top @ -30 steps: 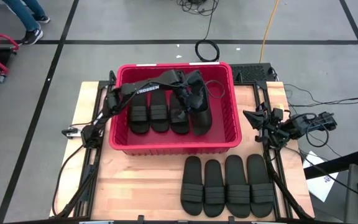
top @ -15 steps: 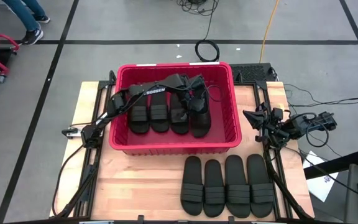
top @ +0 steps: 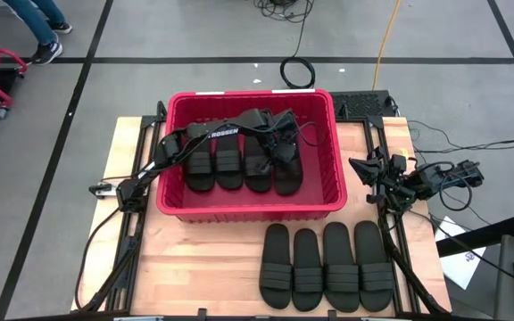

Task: Pick and place slides into bin
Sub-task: Put the slipper into the bin

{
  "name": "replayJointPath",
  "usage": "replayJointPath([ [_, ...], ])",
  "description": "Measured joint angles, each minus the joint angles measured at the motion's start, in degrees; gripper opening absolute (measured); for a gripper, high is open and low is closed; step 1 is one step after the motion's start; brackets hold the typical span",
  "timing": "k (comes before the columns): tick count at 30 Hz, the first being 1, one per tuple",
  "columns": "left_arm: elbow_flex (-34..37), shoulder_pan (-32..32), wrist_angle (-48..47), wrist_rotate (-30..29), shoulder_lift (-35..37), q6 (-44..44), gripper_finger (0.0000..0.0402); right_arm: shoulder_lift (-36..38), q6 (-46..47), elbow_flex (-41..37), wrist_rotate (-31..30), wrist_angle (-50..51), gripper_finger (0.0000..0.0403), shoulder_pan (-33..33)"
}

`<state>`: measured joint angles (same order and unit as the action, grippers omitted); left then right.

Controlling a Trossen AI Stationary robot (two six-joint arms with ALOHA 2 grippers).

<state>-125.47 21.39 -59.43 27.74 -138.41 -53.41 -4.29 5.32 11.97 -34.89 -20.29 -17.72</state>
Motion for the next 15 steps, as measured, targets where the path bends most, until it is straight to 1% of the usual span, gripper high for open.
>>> replayJointPath([
  [4, 0.02, 0.00, -0.04, -0.46, -0.06, 1.99, 0.0000, 0.01, 0.00, 0.00, 0.08, 0.00, 0.0000, 0.00],
  [11, 0.11, 0.00, 0.09, -0.90, -0.13, 1.26, 0.0008, 0.00, 0.00, 0.00, 0.15, 0.02, 0.0000, 0.00],
  [15, 0.17, -0.09, 1.48, -4.11, -0.24, 4.44, 0.0027, 0.02, 0.00, 0.00, 0.19, 0.02, 0.0000, 0.00],
])
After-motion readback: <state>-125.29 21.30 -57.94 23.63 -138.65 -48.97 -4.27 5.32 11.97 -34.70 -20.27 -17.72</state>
